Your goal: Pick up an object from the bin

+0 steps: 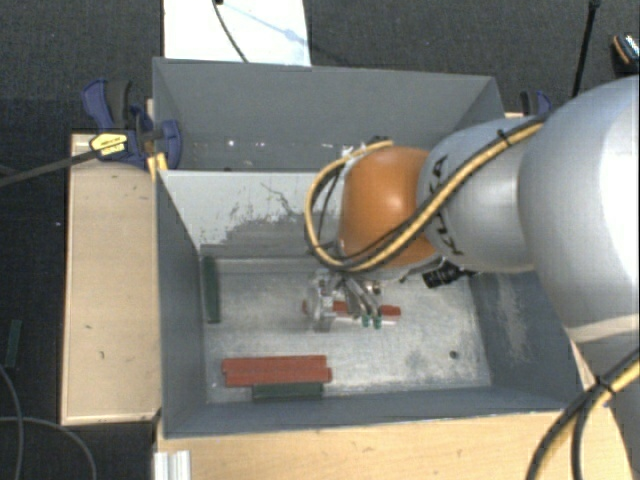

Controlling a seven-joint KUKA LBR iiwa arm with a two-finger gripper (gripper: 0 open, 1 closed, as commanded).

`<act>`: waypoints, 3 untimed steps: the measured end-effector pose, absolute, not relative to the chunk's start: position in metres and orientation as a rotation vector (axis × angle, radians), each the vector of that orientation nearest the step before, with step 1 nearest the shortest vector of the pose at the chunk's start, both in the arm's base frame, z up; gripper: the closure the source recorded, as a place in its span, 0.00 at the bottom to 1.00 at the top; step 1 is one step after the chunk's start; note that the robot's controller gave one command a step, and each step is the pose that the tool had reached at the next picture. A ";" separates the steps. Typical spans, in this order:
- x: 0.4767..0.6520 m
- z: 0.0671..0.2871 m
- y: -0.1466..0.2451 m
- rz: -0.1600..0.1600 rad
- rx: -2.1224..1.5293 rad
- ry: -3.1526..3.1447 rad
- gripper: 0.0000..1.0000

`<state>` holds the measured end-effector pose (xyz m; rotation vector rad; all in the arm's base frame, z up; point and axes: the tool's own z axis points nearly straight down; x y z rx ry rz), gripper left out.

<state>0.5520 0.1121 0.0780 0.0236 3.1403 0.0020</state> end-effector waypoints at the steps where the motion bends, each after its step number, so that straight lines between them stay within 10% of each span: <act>1: 0.552 0.078 0.112 0.002 0.029 3.140 0.00; 2: 0.552 0.078 0.112 0.002 0.034 3.140 1.00; 3: 0.551 0.136 0.079 -0.001 -0.335 3.117 1.00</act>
Offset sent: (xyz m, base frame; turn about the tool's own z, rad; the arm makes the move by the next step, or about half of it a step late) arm 0.0000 0.0000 0.0000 0.0000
